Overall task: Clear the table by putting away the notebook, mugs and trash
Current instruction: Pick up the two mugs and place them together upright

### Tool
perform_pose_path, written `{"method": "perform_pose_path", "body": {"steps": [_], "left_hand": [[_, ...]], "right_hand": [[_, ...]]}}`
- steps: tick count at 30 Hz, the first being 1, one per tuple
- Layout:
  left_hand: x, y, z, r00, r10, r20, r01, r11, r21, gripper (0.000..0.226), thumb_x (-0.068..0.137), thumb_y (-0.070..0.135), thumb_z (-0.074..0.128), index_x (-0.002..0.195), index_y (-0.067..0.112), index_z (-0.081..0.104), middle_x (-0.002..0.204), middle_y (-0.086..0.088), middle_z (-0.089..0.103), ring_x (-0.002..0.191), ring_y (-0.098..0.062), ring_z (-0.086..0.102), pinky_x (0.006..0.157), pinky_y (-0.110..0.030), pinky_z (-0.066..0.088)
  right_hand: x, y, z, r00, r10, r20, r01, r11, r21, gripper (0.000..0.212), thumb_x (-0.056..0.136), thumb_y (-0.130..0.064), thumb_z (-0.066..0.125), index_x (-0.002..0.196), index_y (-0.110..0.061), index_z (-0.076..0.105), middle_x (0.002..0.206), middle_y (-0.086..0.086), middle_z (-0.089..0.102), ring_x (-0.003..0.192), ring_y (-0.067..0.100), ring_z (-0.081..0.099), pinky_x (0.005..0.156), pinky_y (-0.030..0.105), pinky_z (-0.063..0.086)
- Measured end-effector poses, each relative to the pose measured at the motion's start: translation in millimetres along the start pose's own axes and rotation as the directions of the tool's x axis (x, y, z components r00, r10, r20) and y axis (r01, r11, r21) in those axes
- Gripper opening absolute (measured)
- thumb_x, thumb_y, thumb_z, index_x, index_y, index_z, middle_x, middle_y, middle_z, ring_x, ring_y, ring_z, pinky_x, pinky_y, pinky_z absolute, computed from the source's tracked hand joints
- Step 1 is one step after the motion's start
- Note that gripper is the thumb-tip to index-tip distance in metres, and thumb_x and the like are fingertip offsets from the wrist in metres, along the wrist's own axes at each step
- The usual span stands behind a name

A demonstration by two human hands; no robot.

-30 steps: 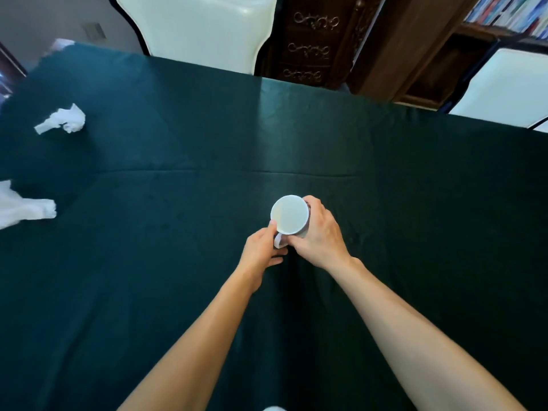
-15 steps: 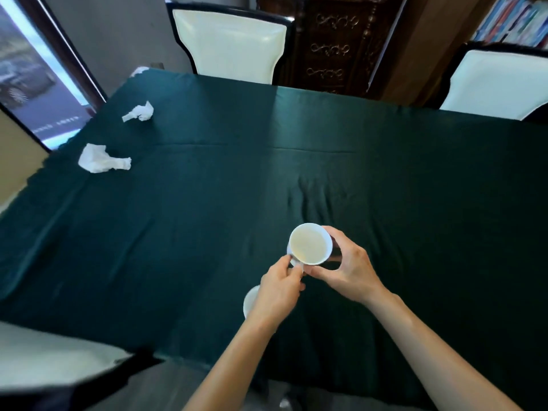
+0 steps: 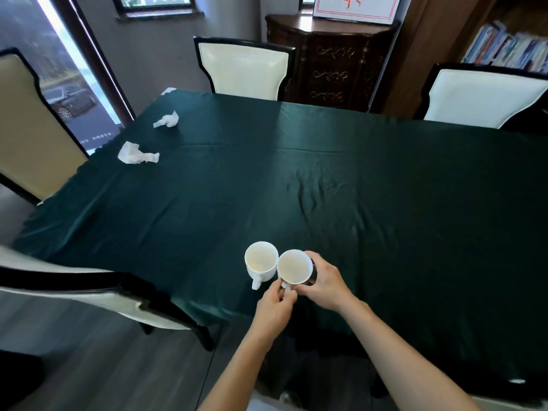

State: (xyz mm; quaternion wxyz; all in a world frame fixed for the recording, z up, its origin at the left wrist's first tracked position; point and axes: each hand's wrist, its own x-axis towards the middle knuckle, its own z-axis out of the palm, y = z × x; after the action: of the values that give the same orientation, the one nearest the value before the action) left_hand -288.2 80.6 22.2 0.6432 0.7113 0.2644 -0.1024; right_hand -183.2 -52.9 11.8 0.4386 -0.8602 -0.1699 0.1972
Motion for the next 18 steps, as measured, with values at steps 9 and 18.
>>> {"method": "perform_pose_path", "body": {"steps": [9,18], "left_hand": [[7,0,11,0.993,-0.001,0.116,-0.002,1.0,0.025,0.056,0.091,0.025,0.06,0.133,0.06,0.051,0.11,0.028,0.069,0.094,0.011,0.067,0.067,-0.002,0.046],[19,-37,-11,0.87,0.034,-0.493,-0.008,0.998,0.054,0.024,0.098,0.016,0.067,0.121,0.011,0.066,0.119,-0.009,0.057,0.109,-0.023,0.058,0.093,-0.028,0.041]], "right_hand": [[10,23,6,0.986,0.169,-0.013,-0.169,0.986,-0.003,0.081,0.079,-0.017,0.079,0.15,-0.029,0.041,0.129,-0.007,0.065,0.12,0.019,0.063,0.092,0.02,0.047],[-18,29,38,0.87,0.407,-0.278,-0.388,0.914,0.12,0.055,0.092,-0.01,0.063,0.144,-0.011,0.046,0.139,0.015,0.059,0.126,0.033,0.059,0.102,0.038,0.045]]}}
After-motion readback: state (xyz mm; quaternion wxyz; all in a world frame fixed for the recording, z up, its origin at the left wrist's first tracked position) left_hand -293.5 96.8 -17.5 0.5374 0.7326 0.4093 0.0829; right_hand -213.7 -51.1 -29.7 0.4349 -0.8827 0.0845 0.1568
